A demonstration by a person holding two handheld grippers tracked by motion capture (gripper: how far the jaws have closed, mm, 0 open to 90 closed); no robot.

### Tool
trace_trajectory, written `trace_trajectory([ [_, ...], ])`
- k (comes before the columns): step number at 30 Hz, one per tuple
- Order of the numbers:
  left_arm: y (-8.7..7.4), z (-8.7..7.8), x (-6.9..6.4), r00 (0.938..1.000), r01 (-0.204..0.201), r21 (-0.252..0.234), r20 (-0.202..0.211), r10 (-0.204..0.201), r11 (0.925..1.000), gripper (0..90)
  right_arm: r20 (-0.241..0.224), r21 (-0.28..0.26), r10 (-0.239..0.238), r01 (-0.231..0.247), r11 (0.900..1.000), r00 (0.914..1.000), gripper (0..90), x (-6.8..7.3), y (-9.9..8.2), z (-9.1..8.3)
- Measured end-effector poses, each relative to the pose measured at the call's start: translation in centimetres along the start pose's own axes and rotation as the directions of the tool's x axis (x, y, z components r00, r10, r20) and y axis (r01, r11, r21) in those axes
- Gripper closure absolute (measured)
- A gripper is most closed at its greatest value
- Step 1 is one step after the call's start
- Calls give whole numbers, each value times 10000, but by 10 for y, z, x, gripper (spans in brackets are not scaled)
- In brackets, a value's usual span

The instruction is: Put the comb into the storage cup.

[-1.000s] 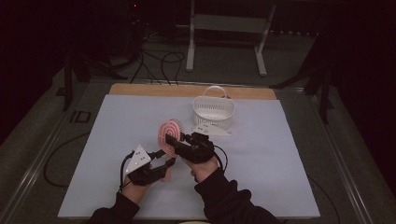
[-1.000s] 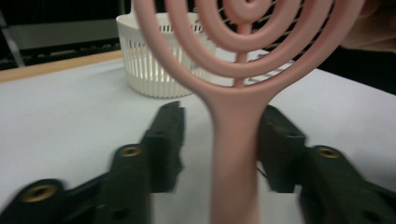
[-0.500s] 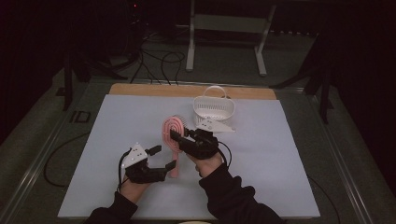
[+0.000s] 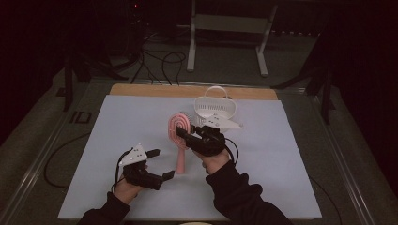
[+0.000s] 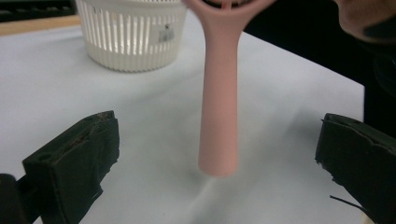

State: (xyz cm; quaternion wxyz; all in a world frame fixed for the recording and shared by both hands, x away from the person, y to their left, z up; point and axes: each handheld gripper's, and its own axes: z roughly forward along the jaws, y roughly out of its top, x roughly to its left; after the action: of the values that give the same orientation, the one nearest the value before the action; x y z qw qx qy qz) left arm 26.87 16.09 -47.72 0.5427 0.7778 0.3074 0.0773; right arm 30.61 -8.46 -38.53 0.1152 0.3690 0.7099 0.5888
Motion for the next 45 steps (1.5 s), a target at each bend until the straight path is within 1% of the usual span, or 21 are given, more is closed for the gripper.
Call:
trace_trajectory([
  [2,-2,-2,2,10000,-24,104,79,24,9999,1,15,-2,-76,76,10000,10000,653,-1,1,-1],
  [3,-2,-3,3,10000,0,128,95,-1,9999,1,-58,-13,-136,136,9999,9999,653,-3,3,-2],
  [5,-4,-6,5,10000,43,194,59,-44,9998,0,-47,-7,-219,219,9998,9997,653,-4,4,-3],
  [7,-5,-10,7,9999,9,238,-111,-6,9997,0,-68,-34,-308,308,9995,9995,653,-5,6,-4],
  [11,-10,-16,11,9997,-21,351,-248,30,9994,0,-104,-79,-463,463,9989,9989,653,-7,10,-7],
  [12,-11,-18,12,9989,-81,339,-448,96,9994,0,-91,-76,-483,482,9988,9988,653,-8,10,-8],
  [13,-12,-19,12,9986,-80,327,-510,97,9994,0,-79,-91,-453,453,9989,9989,653,-9,11,-8],
  [16,-14,-22,14,9983,-75,313,-575,93,9995,0,-73,-124,-503,502,9987,9987,653,-11,13,-11],
  [18,-18,-27,15,9974,-132,356,-697,157,9993,0,-60,-176,-581,580,9982,9983,653,-13,14,-12],
  [19,-19,-28,16,9977,-106,347,-667,129,9993,0,-64,-170,-597,596,9981,9982,653,-14,15,-14],
  [20,-20,-29,17,9982,-26,440,-601,53,9990,0,-46,-167,-647,646,9978,9979,653,-14,15,-14],
  [21,-21,-30,17,9977,-22,515,-672,56,9987,0,-34,-186,-669,669,9976,9978,653,-15,16,-15],
  [26,-28,-34,18,9970,-107,932,-753,178,9956,0,-57,-220,-783,781,9967,9969,653,-20,18,-20],
  [28,-30,-36,18,9972,-102,1011,-728,177,9948,0,-53,-267,-827,826,9962,9966,653,-22,19,-22],
  [30,-33,-38,18,9967,-101,1072,-795,187,9942,0,-67,-279,-892,890,9956,9960,653,-23,20,-24],
  [31,-33,-39,18,9969,-67,1063,-778,151,9943,1,-57,-303,-937,935,9952,9956,653,-24,20,-25],
  [36,-38,-45,19,9952,-15,1010,-972,114,9949,0,-86,-384,-1118,1114,9930,9937,653,-28,23,-31],
  [40,-41,-49,20,9945,153,911,-1048,-57,9957,0,-54,-493,-1274,1270,9907,9918,653,-31,26,-37],
  [45,-44,-54,21,9935,152,894,-1133,-50,9959,1,63,-640,-1510,1511,9864,9885,653,-34,31,-45],
])
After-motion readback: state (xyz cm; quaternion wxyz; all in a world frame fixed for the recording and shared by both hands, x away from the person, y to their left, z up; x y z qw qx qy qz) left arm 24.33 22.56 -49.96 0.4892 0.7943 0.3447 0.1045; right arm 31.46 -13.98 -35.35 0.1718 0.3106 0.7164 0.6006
